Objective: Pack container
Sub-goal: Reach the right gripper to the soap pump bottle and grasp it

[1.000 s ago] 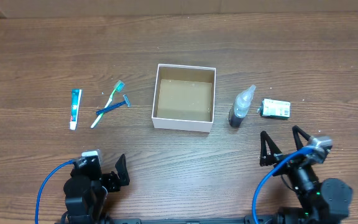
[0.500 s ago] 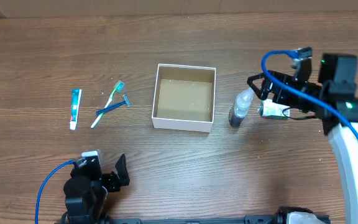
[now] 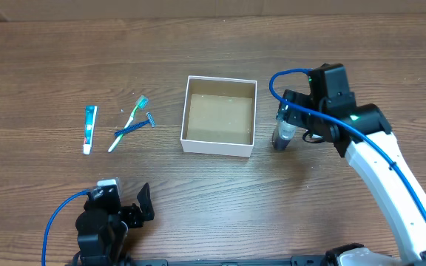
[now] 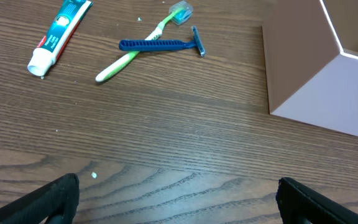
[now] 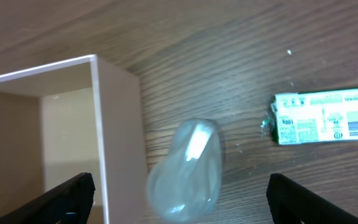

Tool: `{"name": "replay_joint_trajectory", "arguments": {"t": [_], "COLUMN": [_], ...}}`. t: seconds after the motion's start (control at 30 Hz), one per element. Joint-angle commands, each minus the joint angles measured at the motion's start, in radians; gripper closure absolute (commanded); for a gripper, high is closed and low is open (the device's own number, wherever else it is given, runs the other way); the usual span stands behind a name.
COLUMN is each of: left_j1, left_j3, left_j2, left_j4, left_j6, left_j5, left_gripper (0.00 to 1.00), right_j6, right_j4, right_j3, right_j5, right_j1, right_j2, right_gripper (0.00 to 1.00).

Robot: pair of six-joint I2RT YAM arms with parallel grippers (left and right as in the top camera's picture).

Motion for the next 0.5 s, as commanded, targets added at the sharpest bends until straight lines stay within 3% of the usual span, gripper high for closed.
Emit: {"name": "replay_joint_trajectory", "arguments": {"t": [0.0, 0.1, 0.3, 0.47], "left_j1": [-0.002, -0.002, -0.002, -0.002], "left_j3": [-0.015, -0.015, -0.015, -0.015], "left_j2": [-0.010, -0.010, -0.010, -0.010], "left_j4": [0.000, 0.000, 0.000, 0.000], "left_j6": [-0.014, -0.014, -0.014, -0.013], "left_j5": [0.000, 0.000, 0.000, 0.000], "left_gripper": [0.00, 0.00, 0.00, 0.00], "right_j6": [0.058, 0.058, 0.056, 0.028], "right_j4": [0.013, 0.025, 0.028, 0.005], "right_j3": [0.023, 0.023, 0.022, 0.021], "right_j5": [0.078, 0.086, 0.105, 0.108], "right_j1": [0.009, 0.009, 0.009, 0.009], "right_j2": [0.056, 0.091, 0.094, 0.094], "right_gripper": [0.12, 0.18, 0.41, 0.51]}}
